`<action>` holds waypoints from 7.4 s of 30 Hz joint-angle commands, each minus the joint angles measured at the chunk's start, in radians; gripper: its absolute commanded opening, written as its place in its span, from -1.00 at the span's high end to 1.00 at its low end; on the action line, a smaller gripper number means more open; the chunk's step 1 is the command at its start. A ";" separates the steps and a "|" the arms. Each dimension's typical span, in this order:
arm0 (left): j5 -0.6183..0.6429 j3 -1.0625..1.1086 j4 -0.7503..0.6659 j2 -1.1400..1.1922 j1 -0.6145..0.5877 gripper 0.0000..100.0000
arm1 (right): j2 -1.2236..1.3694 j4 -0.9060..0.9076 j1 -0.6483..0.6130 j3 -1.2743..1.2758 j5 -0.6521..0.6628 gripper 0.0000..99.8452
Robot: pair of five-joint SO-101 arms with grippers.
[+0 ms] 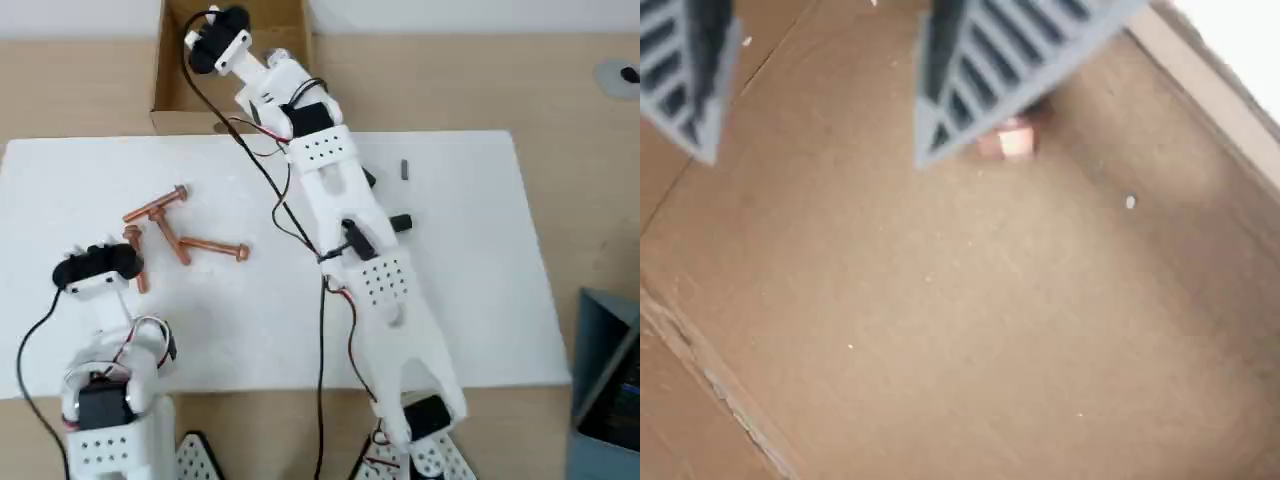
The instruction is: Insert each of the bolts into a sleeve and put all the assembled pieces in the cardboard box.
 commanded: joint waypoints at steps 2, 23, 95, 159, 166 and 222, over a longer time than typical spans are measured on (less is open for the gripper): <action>0.002 -0.009 -0.017 -0.005 -0.014 0.99 | -0.005 0.041 0.022 -0.117 0.003 0.69; 0.002 -0.009 -0.017 -0.005 -0.014 0.99 | -0.153 0.704 0.022 -0.443 0.002 0.70; 0.002 -0.009 -0.017 -0.005 -0.014 0.99 | -1.026 0.493 0.159 1.492 0.031 0.59; 0.000 -0.009 -0.017 -0.005 -0.006 0.99 | -1.451 1.014 0.225 1.081 -0.261 0.98; 0.000 -0.009 -0.018 -0.005 -0.006 0.99 | -1.817 0.980 0.297 1.348 -0.410 0.98; -1.083 -1.367 0.288 1.692 0.336 0.98 | -2.445 0.727 0.544 2.009 -0.534 0.98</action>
